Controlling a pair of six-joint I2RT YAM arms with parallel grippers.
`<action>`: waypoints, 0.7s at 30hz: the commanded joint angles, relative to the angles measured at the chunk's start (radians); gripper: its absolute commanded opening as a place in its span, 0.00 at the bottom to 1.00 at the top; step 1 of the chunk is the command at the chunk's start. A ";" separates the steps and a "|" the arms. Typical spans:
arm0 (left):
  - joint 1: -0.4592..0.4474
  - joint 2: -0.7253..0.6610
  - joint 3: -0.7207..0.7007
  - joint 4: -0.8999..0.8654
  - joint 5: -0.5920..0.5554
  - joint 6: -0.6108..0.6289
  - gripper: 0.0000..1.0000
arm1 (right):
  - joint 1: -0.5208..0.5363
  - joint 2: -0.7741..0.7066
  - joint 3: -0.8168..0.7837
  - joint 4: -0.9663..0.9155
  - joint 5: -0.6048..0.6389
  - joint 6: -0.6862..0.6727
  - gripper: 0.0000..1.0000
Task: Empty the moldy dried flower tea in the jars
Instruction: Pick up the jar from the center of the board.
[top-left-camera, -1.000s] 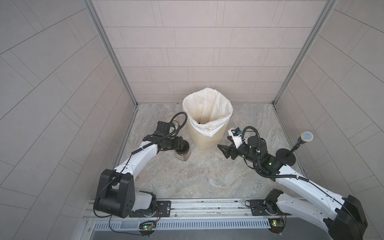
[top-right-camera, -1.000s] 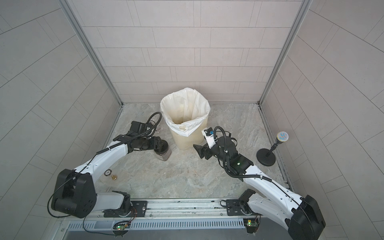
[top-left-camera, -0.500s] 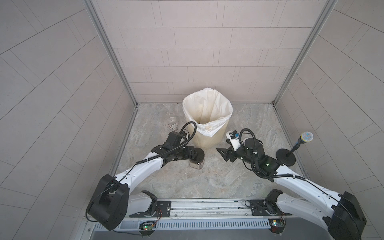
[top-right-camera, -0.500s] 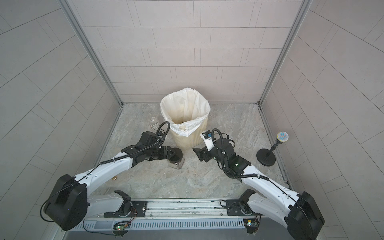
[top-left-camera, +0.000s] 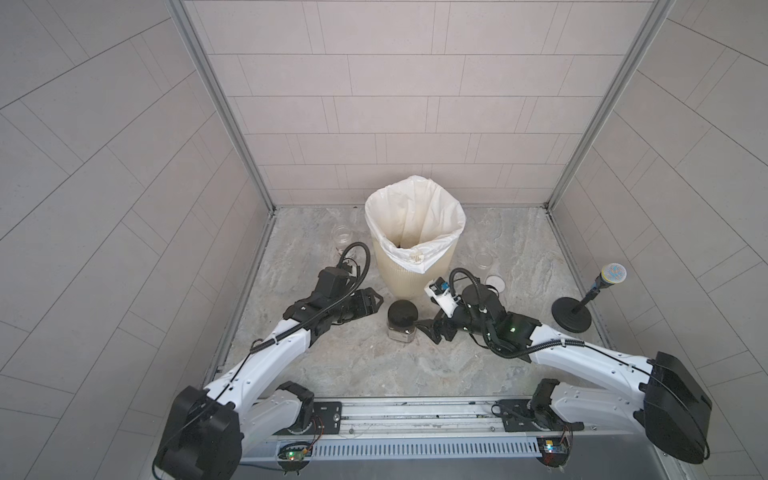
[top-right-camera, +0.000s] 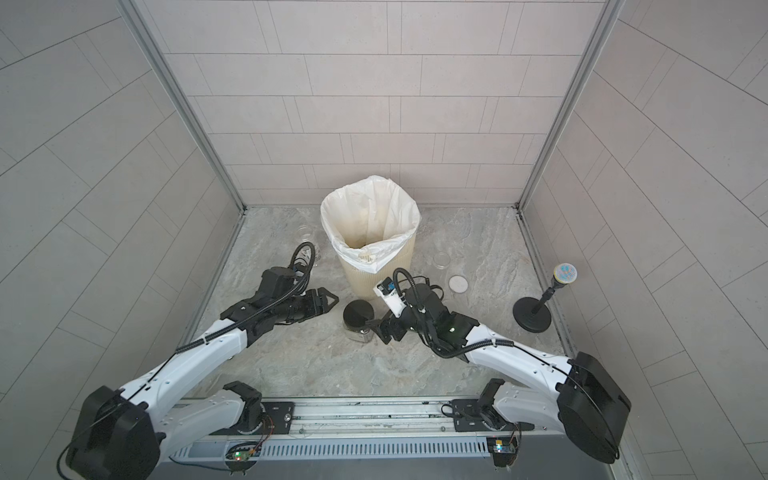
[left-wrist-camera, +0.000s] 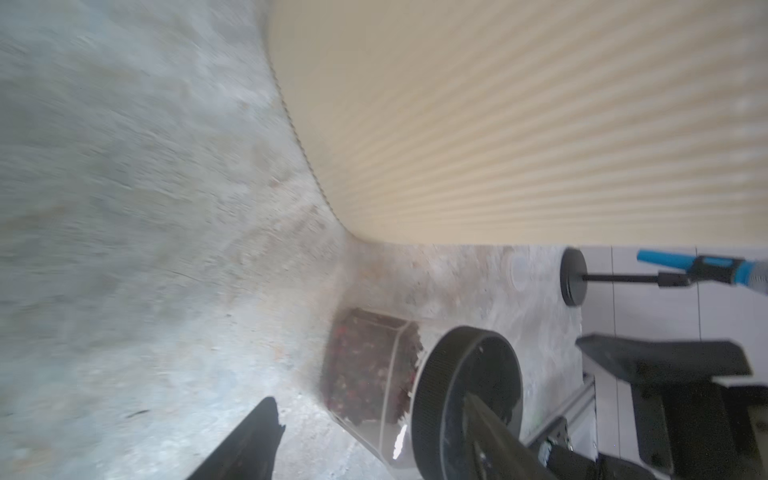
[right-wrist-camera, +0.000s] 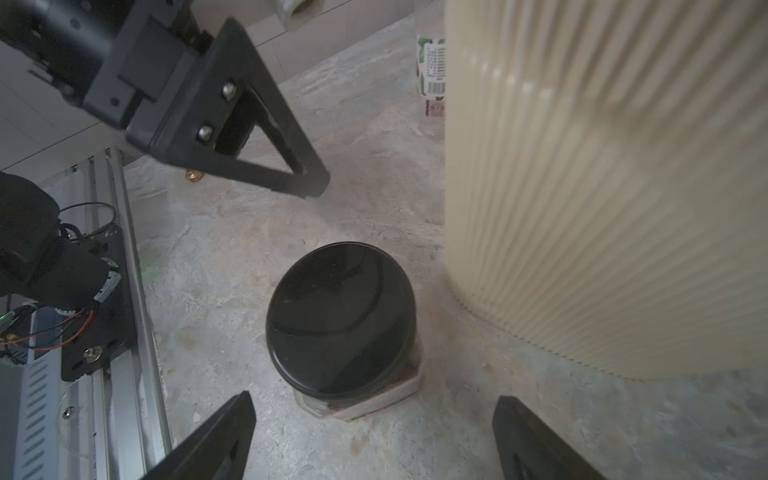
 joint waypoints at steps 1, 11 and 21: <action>0.062 -0.049 -0.031 -0.048 -0.059 -0.005 0.74 | 0.044 0.035 0.062 -0.009 0.060 -0.043 0.96; 0.106 -0.091 -0.068 -0.045 -0.014 0.008 0.74 | 0.066 0.163 0.133 -0.017 0.109 -0.056 1.00; 0.126 -0.115 -0.100 -0.017 0.012 0.005 0.74 | 0.081 0.253 0.121 0.054 0.096 -0.051 1.00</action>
